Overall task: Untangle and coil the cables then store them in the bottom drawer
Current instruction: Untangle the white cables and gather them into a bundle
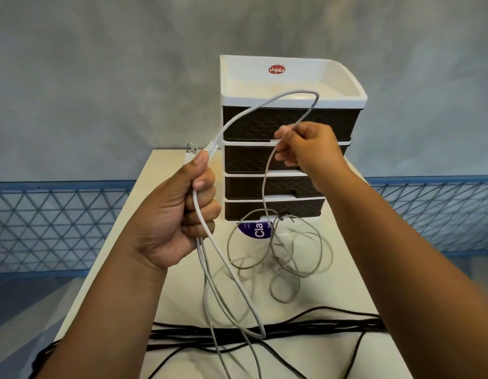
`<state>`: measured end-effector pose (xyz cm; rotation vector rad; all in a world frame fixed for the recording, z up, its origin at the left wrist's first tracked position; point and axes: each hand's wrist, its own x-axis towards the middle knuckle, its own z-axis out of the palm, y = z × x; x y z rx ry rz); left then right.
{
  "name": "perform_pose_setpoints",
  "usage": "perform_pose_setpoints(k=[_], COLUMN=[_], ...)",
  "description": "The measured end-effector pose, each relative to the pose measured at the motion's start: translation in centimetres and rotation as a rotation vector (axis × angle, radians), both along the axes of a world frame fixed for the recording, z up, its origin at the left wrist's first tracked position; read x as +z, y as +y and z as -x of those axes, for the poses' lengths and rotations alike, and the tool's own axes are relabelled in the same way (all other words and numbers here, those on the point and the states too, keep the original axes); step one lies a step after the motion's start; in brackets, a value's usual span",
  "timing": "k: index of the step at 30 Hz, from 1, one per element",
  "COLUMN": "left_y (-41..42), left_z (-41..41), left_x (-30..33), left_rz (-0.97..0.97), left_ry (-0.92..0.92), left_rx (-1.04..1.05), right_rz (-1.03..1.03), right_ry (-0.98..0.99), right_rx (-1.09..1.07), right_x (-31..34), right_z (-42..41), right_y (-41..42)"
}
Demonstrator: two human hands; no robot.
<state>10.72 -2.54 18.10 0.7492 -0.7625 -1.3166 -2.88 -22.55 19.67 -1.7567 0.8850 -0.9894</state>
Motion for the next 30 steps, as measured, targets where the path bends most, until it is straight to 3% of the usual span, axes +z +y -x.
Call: perform_pose_setpoints(k=[4, 8, 13, 16, 19, 21, 25, 30], left_y=[-0.1, 0.1, 0.5, 0.8, 1.1, 1.4, 1.6, 1.5], left_z=[0.3, 0.8, 1.6, 2.3, 2.8, 3.0, 3.3, 3.5], left_x=[0.1, 0.3, 0.8, 0.8, 0.4, 0.1, -0.3, -0.4], left_rz=[-0.004, -0.01, -0.025, -0.04, -0.052, -0.062, -0.081, -0.072], left_ry=[0.014, 0.028, 0.069, 0.07, 0.073, 0.072, 0.054, 0.053], left_rx=[0.031, 0.059, 0.139, 0.162, 0.171, 0.18, 0.189, 0.184], right_rz=[-0.001, 0.097, 0.262, 0.2, 0.117, 0.091, 0.043, 0.135], right_ry=[-0.13, -0.076, -0.459, -0.332, 0.038, 0.077, -0.131, -0.461], right_rx=[0.038, 0.074, 0.067, 0.104, 0.162, 0.112, 0.077, 0.221], right_x=[2.5, 2.9, 3.1, 1.8, 0.1, -0.9, -2.2, 0.2], right_z=[1.0, 1.7, 3.2, 4.0, 5.0, 5.5, 6.3, 7.0], right_y=[0.2, 0.8, 3.5, 4.2, 3.7, 3.4, 3.9, 5.5])
